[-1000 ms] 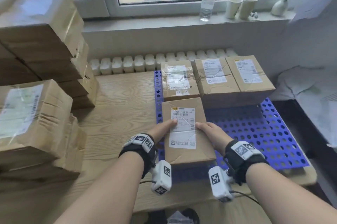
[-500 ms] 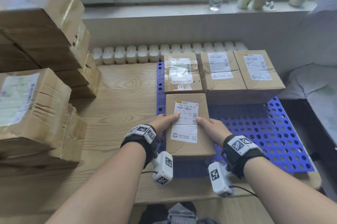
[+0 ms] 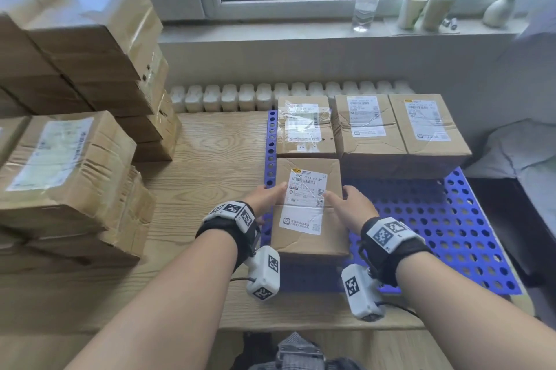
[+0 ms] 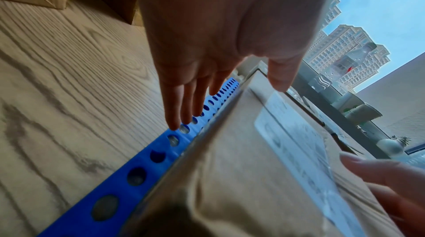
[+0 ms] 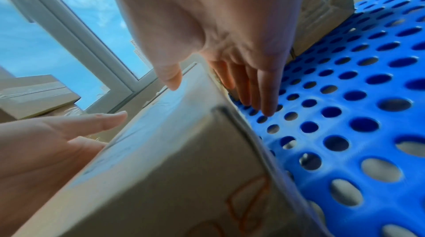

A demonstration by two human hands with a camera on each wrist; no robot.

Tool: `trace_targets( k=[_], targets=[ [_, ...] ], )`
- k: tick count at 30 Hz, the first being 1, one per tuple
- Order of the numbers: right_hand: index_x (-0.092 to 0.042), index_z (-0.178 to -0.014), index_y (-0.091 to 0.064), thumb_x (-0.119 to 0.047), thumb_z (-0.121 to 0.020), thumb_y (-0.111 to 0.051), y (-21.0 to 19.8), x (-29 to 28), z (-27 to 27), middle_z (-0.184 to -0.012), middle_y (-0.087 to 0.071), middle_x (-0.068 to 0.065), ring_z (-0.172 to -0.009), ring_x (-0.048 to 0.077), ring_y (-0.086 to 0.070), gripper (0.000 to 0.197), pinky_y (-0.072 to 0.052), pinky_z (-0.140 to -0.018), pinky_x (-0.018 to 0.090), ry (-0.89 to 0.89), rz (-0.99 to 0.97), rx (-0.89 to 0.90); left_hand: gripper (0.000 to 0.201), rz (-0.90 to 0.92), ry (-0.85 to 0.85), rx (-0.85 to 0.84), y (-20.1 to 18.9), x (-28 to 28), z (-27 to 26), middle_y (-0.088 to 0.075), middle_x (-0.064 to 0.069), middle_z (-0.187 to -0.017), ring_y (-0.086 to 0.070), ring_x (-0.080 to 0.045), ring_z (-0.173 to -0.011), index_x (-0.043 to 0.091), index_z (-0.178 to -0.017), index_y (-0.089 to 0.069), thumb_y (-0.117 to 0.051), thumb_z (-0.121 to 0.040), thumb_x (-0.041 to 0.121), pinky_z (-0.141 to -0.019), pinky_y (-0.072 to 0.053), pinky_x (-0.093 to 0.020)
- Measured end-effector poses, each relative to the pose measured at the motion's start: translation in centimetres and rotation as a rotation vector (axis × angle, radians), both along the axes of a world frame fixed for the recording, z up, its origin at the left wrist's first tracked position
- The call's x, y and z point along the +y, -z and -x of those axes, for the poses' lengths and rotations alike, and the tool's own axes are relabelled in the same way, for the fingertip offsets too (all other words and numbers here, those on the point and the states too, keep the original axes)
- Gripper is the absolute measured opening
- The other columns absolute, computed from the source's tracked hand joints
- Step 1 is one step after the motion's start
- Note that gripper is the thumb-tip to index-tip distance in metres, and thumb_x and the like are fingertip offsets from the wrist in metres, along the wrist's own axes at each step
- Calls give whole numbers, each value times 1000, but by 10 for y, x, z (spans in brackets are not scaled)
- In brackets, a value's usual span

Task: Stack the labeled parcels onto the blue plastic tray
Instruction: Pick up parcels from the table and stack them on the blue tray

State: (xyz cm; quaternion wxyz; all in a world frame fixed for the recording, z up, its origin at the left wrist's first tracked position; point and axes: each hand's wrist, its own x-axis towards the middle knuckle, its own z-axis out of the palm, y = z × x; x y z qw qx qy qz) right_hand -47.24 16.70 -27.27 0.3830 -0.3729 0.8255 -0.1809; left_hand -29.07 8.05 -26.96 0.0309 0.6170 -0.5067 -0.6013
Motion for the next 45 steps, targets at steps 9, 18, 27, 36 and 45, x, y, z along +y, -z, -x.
trace_targets(
  k=[9, 18, 27, 36, 45],
  targets=[
    [-21, -123, -60, -35, -92, -46, -56, -16, -13, -120, -64, 3, -108, 24, -58, 37, -50, -87, 36, -200, 208, 379, 56, 366, 96, -194, -51, 12, -23, -45, -8, -149, -45, -27, -134, 10, -148, -39, -47, -100, 39, -112, -37, -42],
    [-22, -83, -63, -34, -92, -48, -108, -39, -71, -81, -64, -3, -73, 13, -59, 21, -49, -63, 28, -475, 309, 495, 46, 659, 117, -356, -113, 5, -64, -53, -7, -141, -52, -25, -126, 18, -142, -45, -51, -99, 32, -106, -43, -39],
    [-16, -91, -72, -29, -88, -51, -150, -71, -134, -91, -71, 2, -84, 20, -66, 25, -56, -74, 33, -520, 361, 472, 28, 786, -21, -294, -183, -30, -144, -65, -2, -122, -60, -22, -110, 21, -119, -65, -50, -96, 24, -96, -48, -34],
    [-23, -87, -68, -33, -91, -52, -215, -149, -242, -89, -68, -2, -82, 17, -62, 20, -48, -69, 28, -501, 458, 486, 24, 952, -103, -284, -272, -96, -269, -62, 2, -111, -57, -18, -103, 20, -112, -70, -52, -96, 19, -83, -42, -24],
    [-24, -89, -71, -32, -89, -55, -249, -231, -345, -92, -71, -1, -83, 17, -63, 18, -51, -77, 29, -378, 547, 444, 29, 889, -207, -161, -275, -176, -385, -65, -3, -119, -61, -22, -109, 18, -121, -63, -56, -92, 23, -99, -49, -36]
  ],
)
